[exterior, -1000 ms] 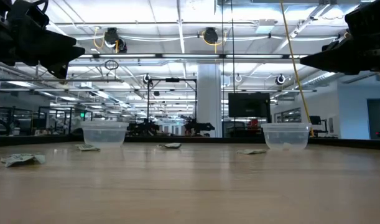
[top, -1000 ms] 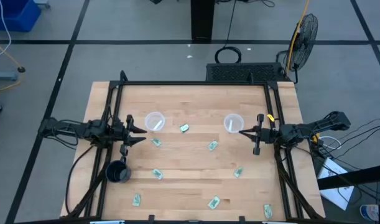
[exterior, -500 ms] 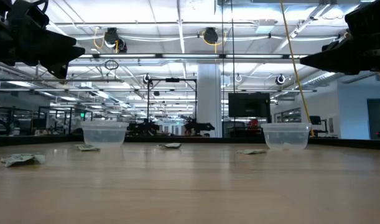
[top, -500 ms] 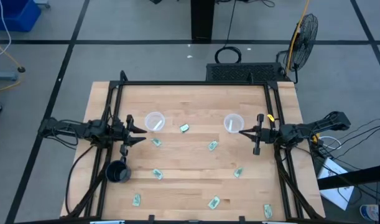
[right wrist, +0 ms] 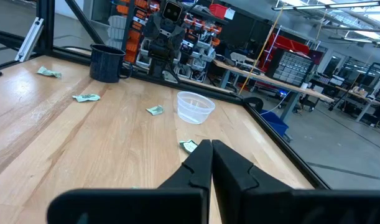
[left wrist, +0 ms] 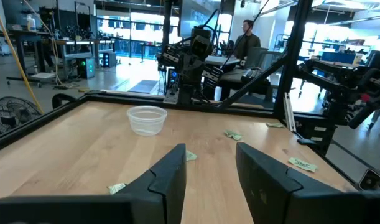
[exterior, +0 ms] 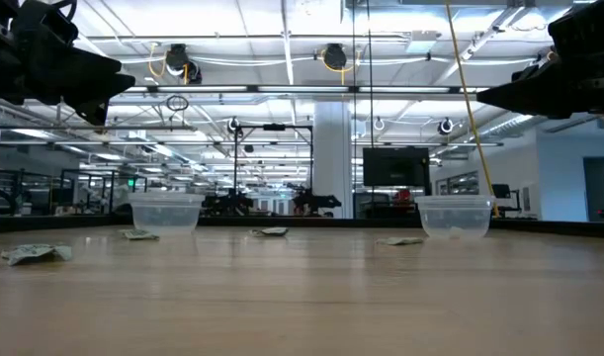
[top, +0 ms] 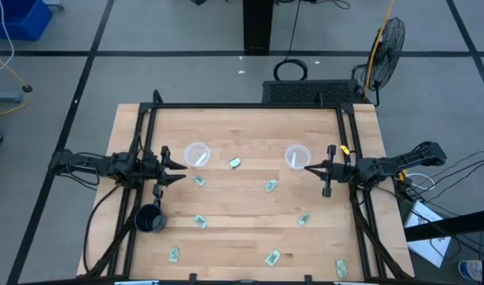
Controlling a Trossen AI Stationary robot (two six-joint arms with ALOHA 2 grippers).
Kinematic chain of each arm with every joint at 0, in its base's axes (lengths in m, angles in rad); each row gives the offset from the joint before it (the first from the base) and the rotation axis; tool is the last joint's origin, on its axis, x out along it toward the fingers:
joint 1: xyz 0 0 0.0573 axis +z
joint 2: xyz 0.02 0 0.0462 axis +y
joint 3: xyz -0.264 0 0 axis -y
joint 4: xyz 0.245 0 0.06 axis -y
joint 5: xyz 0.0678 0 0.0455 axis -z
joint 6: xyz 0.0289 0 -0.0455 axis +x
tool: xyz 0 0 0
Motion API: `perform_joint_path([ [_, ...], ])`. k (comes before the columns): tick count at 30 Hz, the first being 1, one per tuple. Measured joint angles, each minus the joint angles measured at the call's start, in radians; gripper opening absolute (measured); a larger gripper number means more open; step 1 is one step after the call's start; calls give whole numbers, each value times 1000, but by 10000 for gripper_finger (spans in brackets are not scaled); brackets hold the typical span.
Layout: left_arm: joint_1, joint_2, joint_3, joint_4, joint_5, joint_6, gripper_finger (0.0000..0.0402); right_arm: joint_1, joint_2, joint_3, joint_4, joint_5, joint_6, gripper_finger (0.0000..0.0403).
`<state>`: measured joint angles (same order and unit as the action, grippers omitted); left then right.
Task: Pick and place Stevia / Truvia into bins
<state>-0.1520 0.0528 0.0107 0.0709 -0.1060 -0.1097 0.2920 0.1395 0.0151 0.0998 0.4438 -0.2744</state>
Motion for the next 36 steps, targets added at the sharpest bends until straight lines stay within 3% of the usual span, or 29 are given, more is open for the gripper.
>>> perform_joint_path([
  [36, 0, 0, -1, 118, 0, -35, 145, 0, 0, 0, 0, 0, 0, 4],
])
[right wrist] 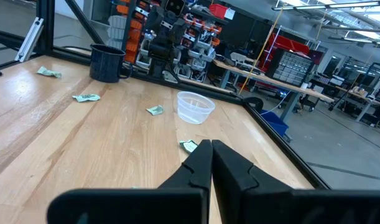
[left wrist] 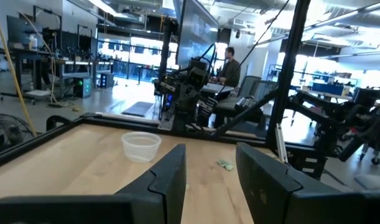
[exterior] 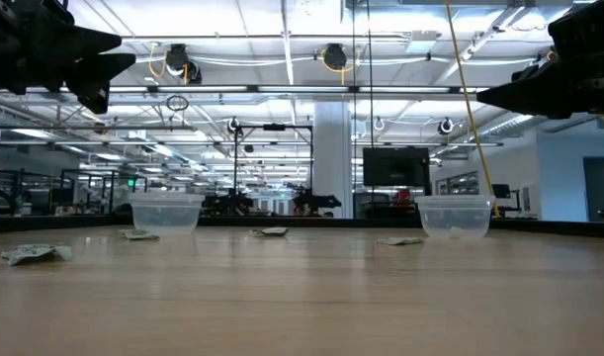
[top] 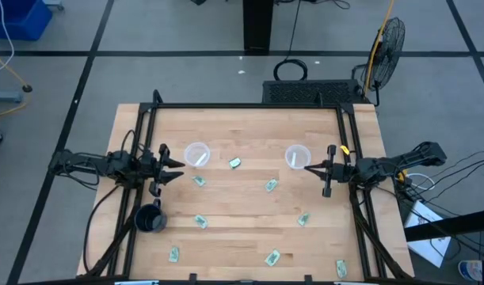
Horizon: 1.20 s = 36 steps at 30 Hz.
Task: Pick and place Stevia / Truvia into bins
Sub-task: Put the truvia packet into the left transparent container
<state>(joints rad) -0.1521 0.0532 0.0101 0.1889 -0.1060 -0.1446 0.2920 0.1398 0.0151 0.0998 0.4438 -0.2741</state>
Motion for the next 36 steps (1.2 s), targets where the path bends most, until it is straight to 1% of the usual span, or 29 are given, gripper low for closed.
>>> perform_joint_path([
  [8, 0, 0, 0, 0, 0, -48, 145, 0, 0, 0, 0, 0, 0, 4],
  [16, 0, 0, 0, 0, -2, -44, 145, 0, 0, 0, 0, 0, 0, 4],
  [21, 0, 0, 0, 18, -83, -55, 145, 0, 0, 0, 0, 0, 0, 4],
  [26, 0, 18, 0, 17, -233, -130, 145, 0, 0, 0, 0, 0, 0, 4],
  [28, 1, 34, 4, 13, -237, -147, 145, 0, 0, 0, 0, 0, 0, 4],
  [30, 1, 61, 30, -14, -237, -141, 145, 0, 0, 0, 0, 0, 0, 4],
  [32, 3, 97, 80, -49, -254, -104, 145, 0, 0, 0, 0, 0, 0, 4],
  [36, 23, 222, 242, -187, -291, -37, 145, 0, 0, 0, 0, 0, 0, 4],
])
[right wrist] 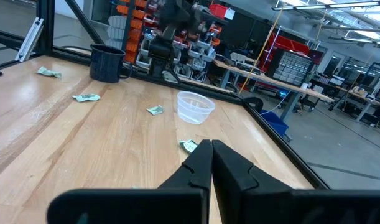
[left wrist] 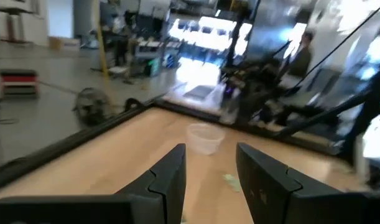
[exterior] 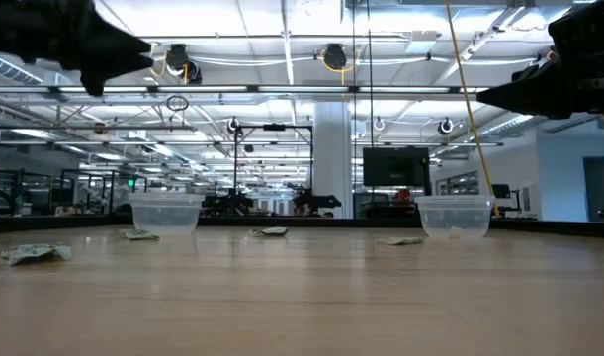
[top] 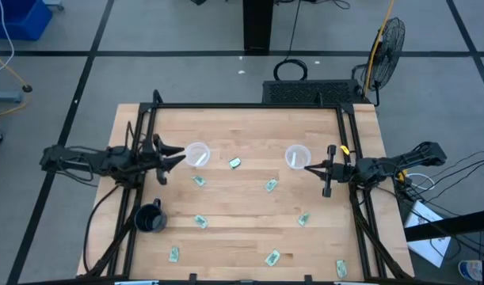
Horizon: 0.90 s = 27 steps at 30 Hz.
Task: Pick and place Stevia / Truvia into bins
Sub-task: Put the truvia packet into the left transparent container
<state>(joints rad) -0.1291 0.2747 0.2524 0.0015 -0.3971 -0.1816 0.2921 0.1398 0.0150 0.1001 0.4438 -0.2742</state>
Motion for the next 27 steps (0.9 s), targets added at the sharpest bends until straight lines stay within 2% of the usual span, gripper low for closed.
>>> perform_joint_path([
  [7, 51, 265, 283, -252, -48, -38, 145, 0, 0, 0, 2, 0, 0, 4],
  [10, 58, 353, 326, -295, -37, -49, 145, 0, 0, 0, 2, 0, 43, 4],
  [15, 58, 468, 319, -300, 15, -125, 145, 0, 0, 0, 39, 0, 76, 4],
  [19, 58, 585, 297, -257, 37, -179, 145, 0, 1, 0, 117, 6, 53, 4],
  [22, 58, 722, 266, -99, 39, -213, 145, 0, 1, 0, 191, 27, -10, 4],
  [27, 62, 945, 284, 104, 37, -131, 145, 0, 1, 0, 254, 26, -3, 4],
])
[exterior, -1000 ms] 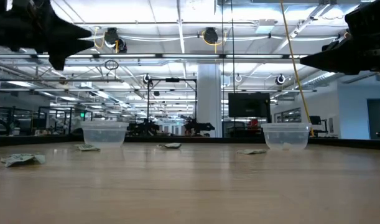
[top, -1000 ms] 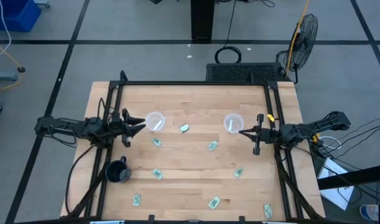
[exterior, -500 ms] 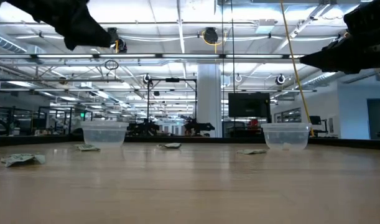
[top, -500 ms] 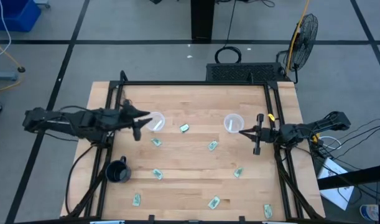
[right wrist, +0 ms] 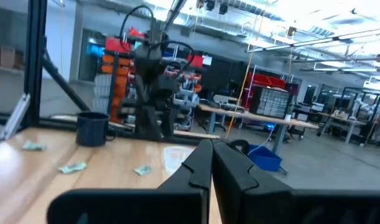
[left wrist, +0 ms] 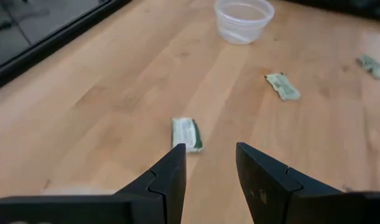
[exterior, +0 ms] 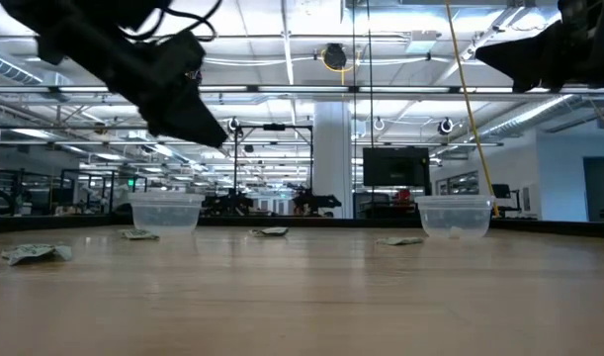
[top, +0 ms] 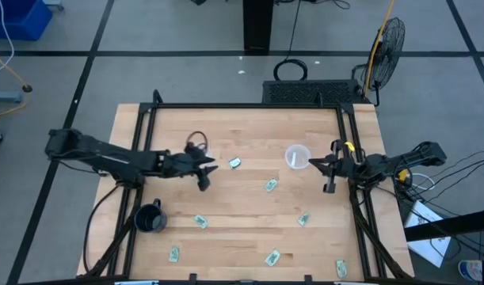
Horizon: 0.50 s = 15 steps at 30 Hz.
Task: Pick and place Stevia / Truvia into bins
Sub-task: Put the truvia packet into the left transparent container
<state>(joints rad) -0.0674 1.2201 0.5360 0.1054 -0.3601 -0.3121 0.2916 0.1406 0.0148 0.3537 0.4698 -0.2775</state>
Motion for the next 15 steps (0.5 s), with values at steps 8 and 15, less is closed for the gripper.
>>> perform_joint_path([
  [8, 116, 283, 182, 22, 59, 23, 145, 0, 0, 0, -3, 1, 52, 4],
  [15, 222, 493, 305, 18, 185, 67, 145, 0, 0, 0, 2, 2, -40, 4],
])
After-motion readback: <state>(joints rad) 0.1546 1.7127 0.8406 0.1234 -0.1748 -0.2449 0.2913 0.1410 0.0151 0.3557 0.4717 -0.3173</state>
